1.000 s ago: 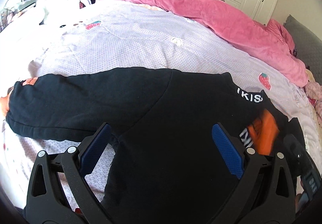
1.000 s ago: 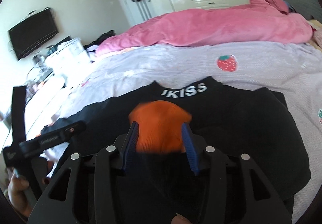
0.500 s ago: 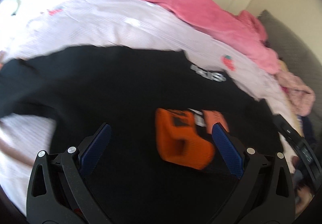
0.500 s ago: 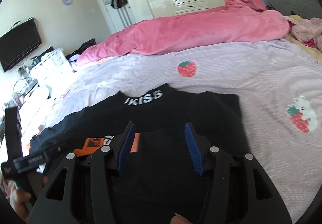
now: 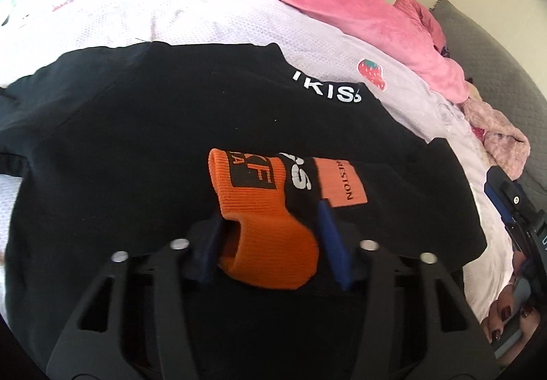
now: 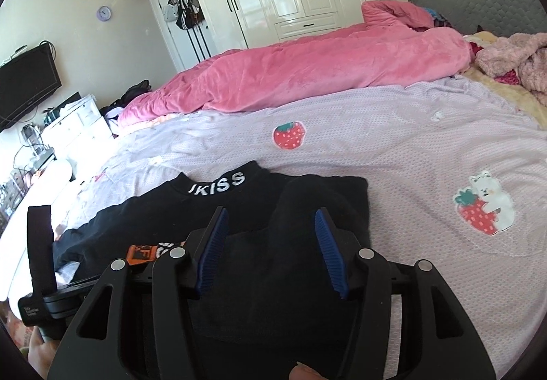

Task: Fold small clothes

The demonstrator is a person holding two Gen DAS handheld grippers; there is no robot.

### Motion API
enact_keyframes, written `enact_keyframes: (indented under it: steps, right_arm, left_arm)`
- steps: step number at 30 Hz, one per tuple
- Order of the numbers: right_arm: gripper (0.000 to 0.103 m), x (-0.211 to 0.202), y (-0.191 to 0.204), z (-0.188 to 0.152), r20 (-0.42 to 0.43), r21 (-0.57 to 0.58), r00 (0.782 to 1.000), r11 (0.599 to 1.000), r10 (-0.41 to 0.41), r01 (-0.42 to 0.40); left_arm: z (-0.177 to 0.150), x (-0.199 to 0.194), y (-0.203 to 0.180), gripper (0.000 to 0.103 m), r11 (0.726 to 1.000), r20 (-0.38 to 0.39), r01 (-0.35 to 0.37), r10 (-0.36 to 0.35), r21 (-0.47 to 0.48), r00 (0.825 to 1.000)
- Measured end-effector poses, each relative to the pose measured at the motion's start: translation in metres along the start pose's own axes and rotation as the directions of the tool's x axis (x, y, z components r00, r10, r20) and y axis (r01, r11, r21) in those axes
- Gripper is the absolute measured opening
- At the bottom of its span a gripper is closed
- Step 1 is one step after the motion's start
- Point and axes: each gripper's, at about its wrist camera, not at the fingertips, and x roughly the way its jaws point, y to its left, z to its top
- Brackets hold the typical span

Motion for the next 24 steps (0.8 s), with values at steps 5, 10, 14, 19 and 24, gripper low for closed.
enact_keyframes:
  steps: [5,10,14,19,24]
  right_arm:
    - [0.052,-0.002,-0.01,0.001,0.004,0.008,1.0,1.0,-0.021,0.021]
    - [0.052,0.002,-0.014,-0.002,-0.01,0.006,0.999,0.999,-0.032,0.032]
    - [0.054,0.016,-0.008,-0.01,-0.067,-0.036,0.997,0.998,-0.049,0.047]
    - [0.054,0.025,-0.004,-0.017,-0.104,-0.054,0.993,0.997,-0.056,0.051]
    - [0.062,0.024,-0.004,-0.017,-0.106,-0.055,0.992,0.996,-0.069,0.064]
  left_arm:
    - [0.009,-0.016,0.01,0.009,1.0,0.075,0.032,-0.031,-0.002,0.997]
    - [0.026,-0.046,0.021,0.008,1.0,0.184,0.001,-0.001,0.005,0.983]
    - [0.041,-0.063,0.027,0.006,1.0,0.239,-0.019,0.016,0.011,0.971]
    - [0.047,-0.071,0.043,0.001,0.998,0.263,-0.055,0.055,-0.006,0.963]
    - [0.042,-0.06,0.072,0.003,0.997,0.203,-0.035,0.048,-0.067,0.978]
